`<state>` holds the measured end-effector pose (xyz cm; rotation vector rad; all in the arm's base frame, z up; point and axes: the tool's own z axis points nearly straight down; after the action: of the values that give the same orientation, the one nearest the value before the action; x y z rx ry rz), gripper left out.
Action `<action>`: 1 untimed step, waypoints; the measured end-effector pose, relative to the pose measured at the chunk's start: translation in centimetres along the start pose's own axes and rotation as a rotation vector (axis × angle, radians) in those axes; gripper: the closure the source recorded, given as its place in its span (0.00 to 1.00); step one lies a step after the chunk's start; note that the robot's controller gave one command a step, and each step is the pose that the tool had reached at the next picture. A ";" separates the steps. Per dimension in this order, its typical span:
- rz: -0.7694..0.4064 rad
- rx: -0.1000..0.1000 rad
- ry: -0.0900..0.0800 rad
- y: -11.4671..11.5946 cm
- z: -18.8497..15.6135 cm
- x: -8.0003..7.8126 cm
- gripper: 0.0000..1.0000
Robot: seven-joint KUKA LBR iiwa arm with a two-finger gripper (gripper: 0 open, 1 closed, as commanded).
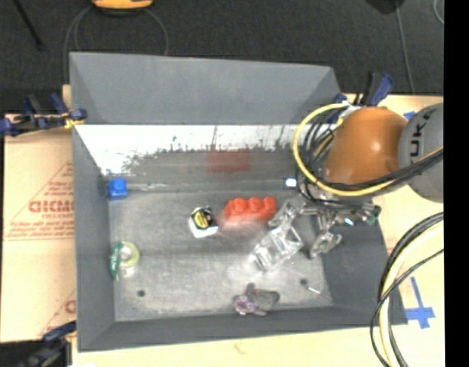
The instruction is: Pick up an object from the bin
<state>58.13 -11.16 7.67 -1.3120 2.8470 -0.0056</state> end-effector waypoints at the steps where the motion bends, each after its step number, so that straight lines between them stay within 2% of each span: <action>1: -0.423 0.002 -0.001 3.1 -0.1 -1.8 0.00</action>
Offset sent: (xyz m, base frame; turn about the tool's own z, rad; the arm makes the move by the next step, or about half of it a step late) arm -0.0150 0.0359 -0.0023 -0.4262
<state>56.93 -7.75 7.73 -1.8798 2.5073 -0.0104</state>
